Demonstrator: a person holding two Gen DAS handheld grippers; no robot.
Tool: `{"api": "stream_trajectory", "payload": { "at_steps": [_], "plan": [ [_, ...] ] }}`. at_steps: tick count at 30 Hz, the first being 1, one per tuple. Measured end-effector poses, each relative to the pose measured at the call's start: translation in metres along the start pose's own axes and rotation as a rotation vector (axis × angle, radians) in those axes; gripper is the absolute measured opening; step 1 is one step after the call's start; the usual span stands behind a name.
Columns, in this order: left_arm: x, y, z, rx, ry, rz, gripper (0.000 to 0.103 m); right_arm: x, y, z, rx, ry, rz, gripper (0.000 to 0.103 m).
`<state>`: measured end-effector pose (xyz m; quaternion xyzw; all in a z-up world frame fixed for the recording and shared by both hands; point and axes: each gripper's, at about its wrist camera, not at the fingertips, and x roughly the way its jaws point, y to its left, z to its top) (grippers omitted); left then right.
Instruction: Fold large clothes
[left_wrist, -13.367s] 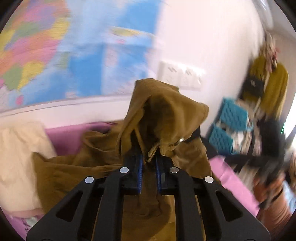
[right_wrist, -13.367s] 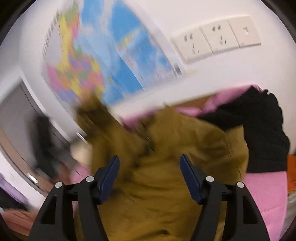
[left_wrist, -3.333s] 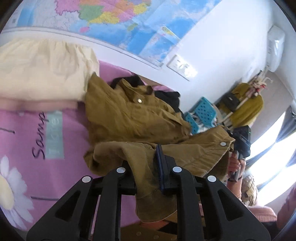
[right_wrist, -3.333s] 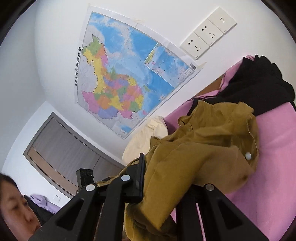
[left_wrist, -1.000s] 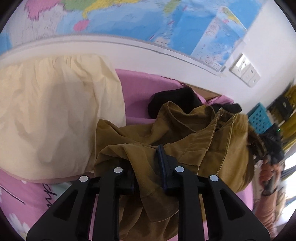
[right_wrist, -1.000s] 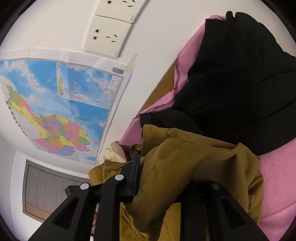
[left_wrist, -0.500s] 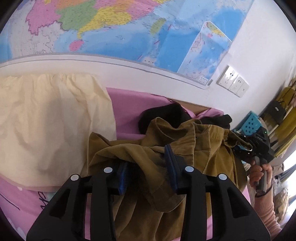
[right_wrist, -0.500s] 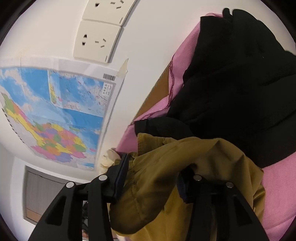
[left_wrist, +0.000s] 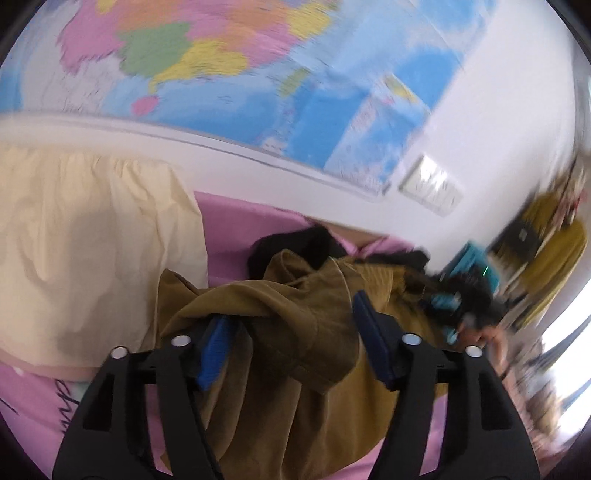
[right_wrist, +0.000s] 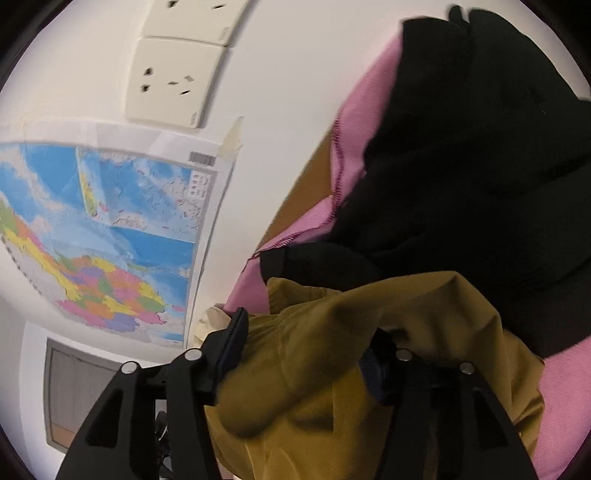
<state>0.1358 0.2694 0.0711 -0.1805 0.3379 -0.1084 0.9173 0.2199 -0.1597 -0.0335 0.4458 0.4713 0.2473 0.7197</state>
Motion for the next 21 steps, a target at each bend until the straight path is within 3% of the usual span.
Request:
{"api": "stream_trajectory", "payload": {
  "at_steps": [2,5,7,11,14,16,17,18,19,21],
  "plan": [
    [-0.006,0.002,0.001,-0.012,-0.036,-0.010,0.072,0.001,0.000,0.001,0.019,0.000,0.016,0.061],
    [-0.023,0.021,0.006,-0.104,-0.109,-0.043,0.079,0.002,0.003,0.004,-0.004,-0.013,-0.008,0.058],
    [-0.026,0.016,0.007,-0.056,-0.109,-0.030,0.079,0.004,0.006,0.004,-0.027,-0.012,-0.037,0.056],
    [0.005,-0.012,-0.007,0.099,0.034,0.048,0.080,0.007,0.014,0.007,-0.094,-0.007,-0.076,0.043],
    [0.046,-0.031,-0.026,0.206,0.164,0.108,0.080,0.007,0.015,0.008,-0.114,-0.015,-0.099,0.043],
    [0.069,-0.033,-0.035,0.234,0.222,0.170,0.076,0.007,0.022,0.004,-0.168,-0.008,-0.142,0.051],
    [0.080,-0.032,-0.038,0.243,0.237,0.206,0.076,0.005,0.029,-0.001,-0.221,-0.006,-0.160,0.065],
    [0.088,-0.030,-0.040,0.242,0.246,0.227,0.075,0.002,0.037,-0.007,-0.267,-0.010,-0.174,0.070],
    [0.091,-0.028,-0.040,0.235,0.250,0.233,0.074,0.001,0.043,-0.012,-0.303,-0.014,-0.185,0.072],
    [0.097,-0.024,-0.038,0.222,0.251,0.232,0.074,-0.003,0.058,-0.030,-0.422,0.008,-0.239,0.084]
  ]
}}
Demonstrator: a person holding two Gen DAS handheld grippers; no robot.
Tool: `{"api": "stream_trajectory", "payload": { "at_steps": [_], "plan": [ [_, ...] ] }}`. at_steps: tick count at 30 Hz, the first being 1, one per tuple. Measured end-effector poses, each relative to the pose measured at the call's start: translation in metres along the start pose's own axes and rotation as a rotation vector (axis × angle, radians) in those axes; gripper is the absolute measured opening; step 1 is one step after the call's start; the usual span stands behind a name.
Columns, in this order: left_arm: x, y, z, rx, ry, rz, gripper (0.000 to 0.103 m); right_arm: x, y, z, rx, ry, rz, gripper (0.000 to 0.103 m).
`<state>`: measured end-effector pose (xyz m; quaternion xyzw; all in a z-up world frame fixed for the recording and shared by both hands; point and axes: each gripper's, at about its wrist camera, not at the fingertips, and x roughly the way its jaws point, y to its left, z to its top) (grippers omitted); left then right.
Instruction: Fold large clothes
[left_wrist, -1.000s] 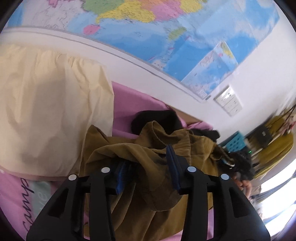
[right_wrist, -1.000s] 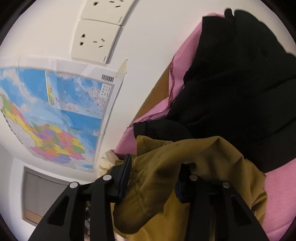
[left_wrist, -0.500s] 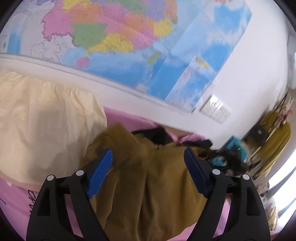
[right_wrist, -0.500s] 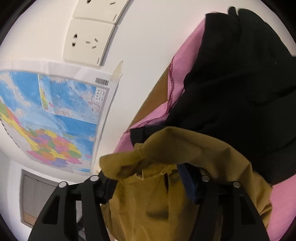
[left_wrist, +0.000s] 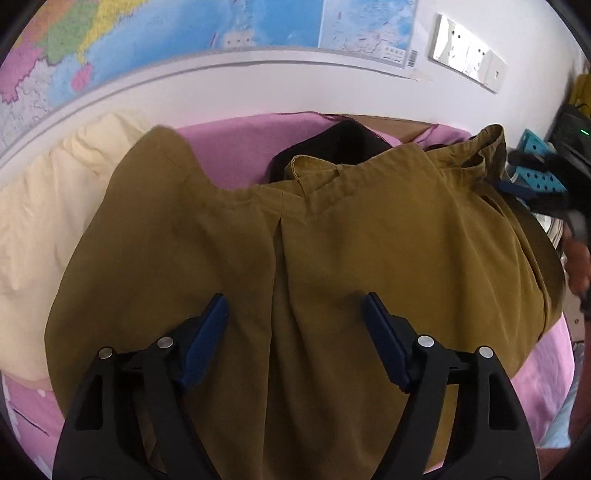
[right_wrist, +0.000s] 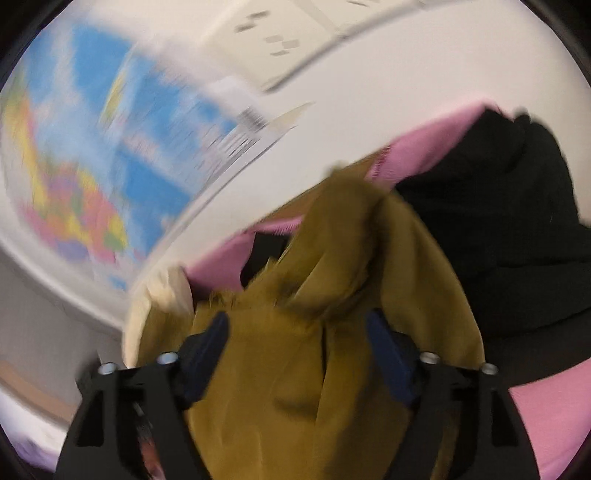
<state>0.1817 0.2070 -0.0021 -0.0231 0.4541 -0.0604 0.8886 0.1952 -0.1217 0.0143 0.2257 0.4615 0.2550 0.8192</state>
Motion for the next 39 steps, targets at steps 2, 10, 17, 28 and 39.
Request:
{"api": "stream_trajectory", "payload": {
  "at_steps": [2,10,17,28,39],
  "plan": [
    [0.004,0.001,0.001,0.000,0.005,0.015,0.072,-0.004,0.017,-0.015,-0.113,0.021,-0.044,0.085],
    [0.021,-0.007,0.006,0.025,0.043,0.082,0.061,0.041,0.060,-0.088,-0.551,0.126,-0.363,0.067],
    [0.011,-0.005,0.012,0.005,0.017,0.081,0.048,0.010,0.055,-0.063,-0.429,-0.004,-0.279,0.003],
    [0.027,0.004,0.018,-0.026,0.035,0.068,0.053,0.076,0.012,-0.050,-0.348,0.068,-0.361,0.003],
    [-0.003,0.008,0.013,0.007,-0.051,0.068,0.059,0.010,0.046,-0.050,-0.422,-0.099,-0.315,0.039]
  ]
}}
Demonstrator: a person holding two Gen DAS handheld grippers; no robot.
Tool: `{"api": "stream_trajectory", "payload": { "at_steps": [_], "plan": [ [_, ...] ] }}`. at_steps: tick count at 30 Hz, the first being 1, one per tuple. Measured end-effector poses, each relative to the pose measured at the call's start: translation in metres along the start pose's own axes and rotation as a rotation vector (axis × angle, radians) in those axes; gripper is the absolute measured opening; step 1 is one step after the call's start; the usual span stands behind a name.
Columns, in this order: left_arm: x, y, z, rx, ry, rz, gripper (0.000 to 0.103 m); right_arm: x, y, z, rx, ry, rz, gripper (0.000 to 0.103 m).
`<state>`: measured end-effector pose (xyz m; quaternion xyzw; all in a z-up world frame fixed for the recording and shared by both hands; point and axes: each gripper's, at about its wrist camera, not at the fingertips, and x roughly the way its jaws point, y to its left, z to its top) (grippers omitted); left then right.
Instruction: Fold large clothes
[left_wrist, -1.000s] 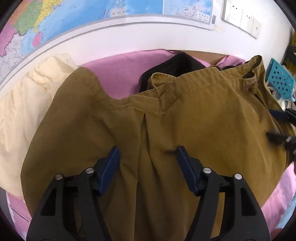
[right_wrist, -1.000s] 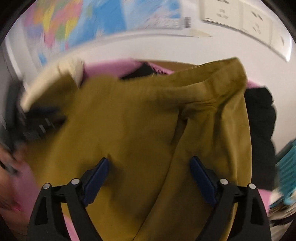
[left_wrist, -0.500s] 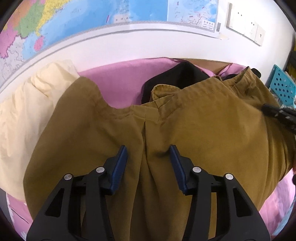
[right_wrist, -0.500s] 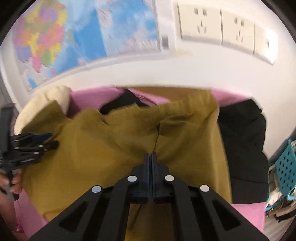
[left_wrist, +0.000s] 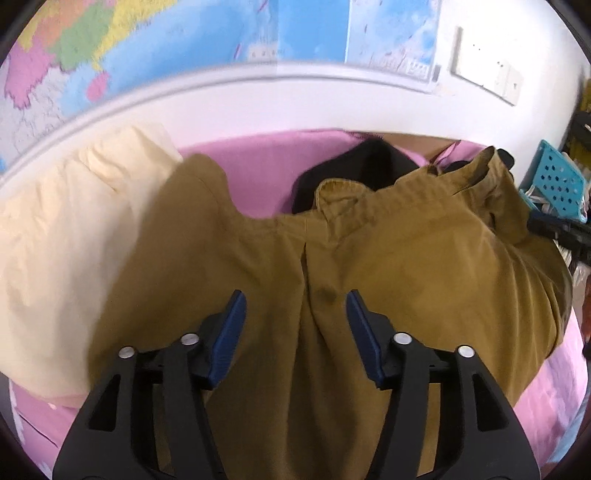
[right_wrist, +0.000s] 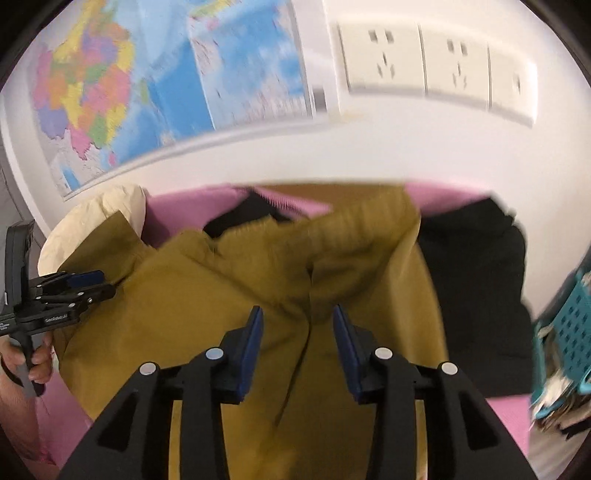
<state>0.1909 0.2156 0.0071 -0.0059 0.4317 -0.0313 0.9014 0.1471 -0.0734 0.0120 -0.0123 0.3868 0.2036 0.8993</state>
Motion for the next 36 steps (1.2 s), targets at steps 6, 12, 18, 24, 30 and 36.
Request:
{"api": "stream_trajectory", "payload": {
  "at_steps": [6,12,18,24,30,36],
  "plan": [
    [0.031,0.010,0.006,-0.043,0.077,-0.019,0.059,0.068,-0.028,0.030,0.084,0.120,-0.091,0.036],
    [0.048,0.021,0.007,-0.081,0.096,-0.067,0.062,0.114,-0.069,0.022,0.234,0.200,-0.009,0.037],
    [0.023,0.015,-0.007,-0.058,0.015,-0.013,0.061,0.056,-0.066,0.014,0.246,0.122,0.010,0.056],
    [-0.071,0.052,-0.062,-0.178,-0.166,-0.059,0.079,-0.046,-0.067,-0.052,0.317,0.034,0.294,0.077],
    [-0.080,0.087,-0.125,-0.344,-0.052,-0.103,0.079,-0.063,-0.079,-0.152,0.567,0.135,0.443,0.077],
    [-0.043,0.082,-0.144,-0.441,0.019,-0.202,0.082,-0.038,-0.067,-0.175,0.696,0.120,0.472,0.081]
  ]
}}
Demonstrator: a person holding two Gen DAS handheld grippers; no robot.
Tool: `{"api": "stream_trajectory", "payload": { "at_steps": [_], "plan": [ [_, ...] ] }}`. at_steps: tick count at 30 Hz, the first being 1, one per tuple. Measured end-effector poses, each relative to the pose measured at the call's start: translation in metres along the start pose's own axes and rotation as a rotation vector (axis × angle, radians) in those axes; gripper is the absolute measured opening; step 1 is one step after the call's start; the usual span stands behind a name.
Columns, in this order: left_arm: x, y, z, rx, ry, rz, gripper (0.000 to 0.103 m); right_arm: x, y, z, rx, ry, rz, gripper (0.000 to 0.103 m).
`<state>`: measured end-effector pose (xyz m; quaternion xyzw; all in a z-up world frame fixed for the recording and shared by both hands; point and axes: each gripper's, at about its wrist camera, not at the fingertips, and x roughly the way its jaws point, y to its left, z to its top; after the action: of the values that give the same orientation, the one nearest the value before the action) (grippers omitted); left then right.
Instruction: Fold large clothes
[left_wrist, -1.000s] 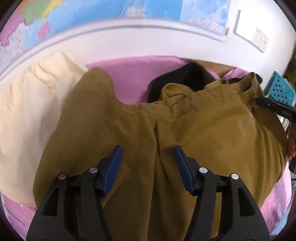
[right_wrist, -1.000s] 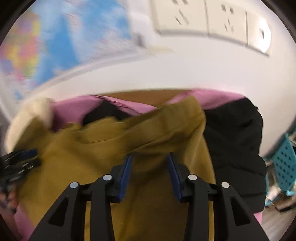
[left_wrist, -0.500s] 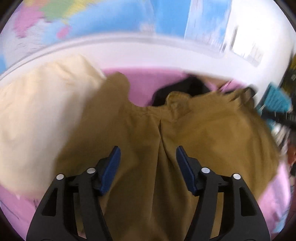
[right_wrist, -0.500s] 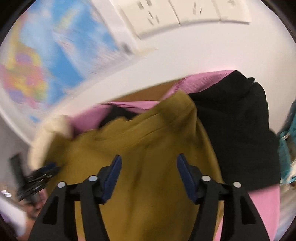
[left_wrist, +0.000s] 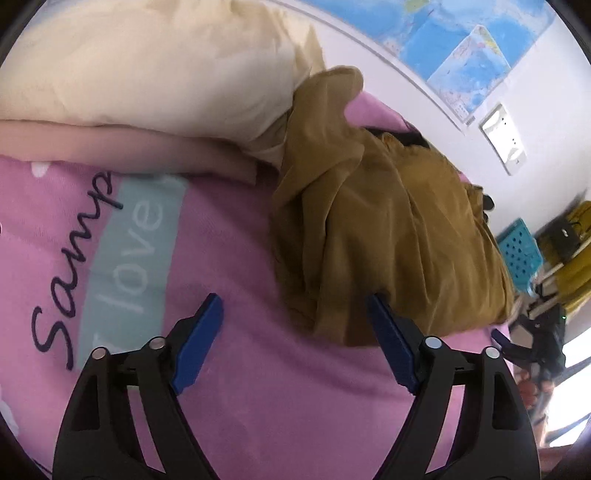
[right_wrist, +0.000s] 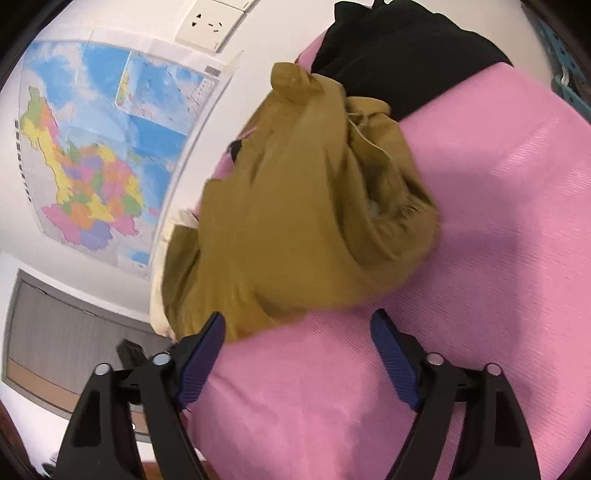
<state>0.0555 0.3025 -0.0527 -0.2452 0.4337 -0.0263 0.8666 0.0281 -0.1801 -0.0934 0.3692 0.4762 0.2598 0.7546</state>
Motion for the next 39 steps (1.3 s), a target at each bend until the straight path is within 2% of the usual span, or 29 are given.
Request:
{"api": "stream_trajectory", "payload": {
  "at_steps": [2,7,8,9,10,11,12,14,17,20,22,24,25,26,29,31,32,34,36,38,39],
  "plan": [
    [0.007,-0.007,0.004,0.006,0.009,-0.007,0.083,0.008,0.003,0.004,0.005,-0.003,0.003,0.082],
    [0.015,-0.013,0.006,0.004,-0.010,-0.017,0.084,0.035,0.022,0.009,-0.051,-0.063,-0.122,0.083],
    [0.016,-0.015,0.007,0.003,-0.011,-0.022,0.079,0.038,0.024,0.011,-0.056,-0.075,-0.146,0.071],
    [0.014,-0.013,0.007,-0.001,0.001,-0.063,0.051,0.041,0.026,0.011,-0.062,-0.082,-0.177,0.050],
    [0.013,-0.014,0.008,-0.012,0.010,-0.088,0.049,0.042,0.025,0.013,-0.063,-0.076,-0.142,0.043],
    [0.010,-0.020,0.009,0.010,0.004,-0.076,0.045,0.039,0.024,0.014,-0.061,-0.082,-0.132,0.034],
    [0.006,-0.025,0.009,0.028,-0.006,-0.069,0.036,0.034,0.027,0.014,-0.076,-0.083,-0.108,0.024],
    [-0.013,-0.032,0.010,0.055,-0.041,-0.083,0.028,0.024,0.039,0.013,-0.115,-0.094,-0.066,0.021],
    [-0.053,-0.040,0.009,0.092,-0.080,-0.165,0.023,-0.002,0.062,0.005,-0.188,-0.109,-0.010,0.019],
    [-0.086,-0.043,-0.002,0.148,-0.097,-0.192,0.023,-0.034,0.077,-0.012,-0.248,-0.106,0.042,0.019],
    [-0.091,-0.037,-0.014,0.170,-0.076,-0.174,0.029,-0.039,0.075,-0.023,-0.274,-0.070,-0.013,0.024],
    [-0.081,-0.030,-0.026,0.184,-0.061,-0.020,0.035,-0.030,0.061,-0.033,-0.266,0.000,-0.096,0.037],
    [-0.078,-0.025,-0.029,0.179,-0.058,0.042,0.036,-0.025,0.052,-0.037,-0.256,0.028,-0.144,0.039],
    [-0.077,-0.024,-0.031,0.174,-0.061,0.057,0.036,-0.017,0.041,-0.042,-0.241,0.066,-0.207,0.044],
    [-0.105,-0.032,-0.044,0.223,-0.172,0.020,0.039,-0.027,0.029,-0.055,-0.266,0.058,-0.266,0.057],
    [-0.119,-0.044,-0.052,0.295,-0.219,0.012,0.051,-0.046,0.030,-0.060,-0.288,0.029,-0.263,0.064],
    [-0.121,-0.053,-0.056,0.328,-0.229,-0.001,0.051,-0.060,0.031,-0.064,-0.307,-0.003,-0.287,0.067],
    [-0.110,-0.070,-0.060,0.377,-0.196,-0.022,0.051,-0.086,0.033,-0.069,-0.347,-0.083,-0.388,0.070],
    [-0.094,-0.087,-0.066,0.425,-0.164,-0.042,0.051,-0.101,0.037,-0.070,-0.382,-0.139,-0.410,0.070],
    [-0.070,-0.110,-0.072,0.470,-0.106,-0.094,0.051,-0.104,0.047,-0.071,-0.438,-0.187,-0.426,0.070],
    [-0.059,-0.120,-0.077,0.491,-0.077,-0.123,0.051,-0.099,0.053,-0.072,-0.477,-0.184,-0.441,0.066]
  ]
}}
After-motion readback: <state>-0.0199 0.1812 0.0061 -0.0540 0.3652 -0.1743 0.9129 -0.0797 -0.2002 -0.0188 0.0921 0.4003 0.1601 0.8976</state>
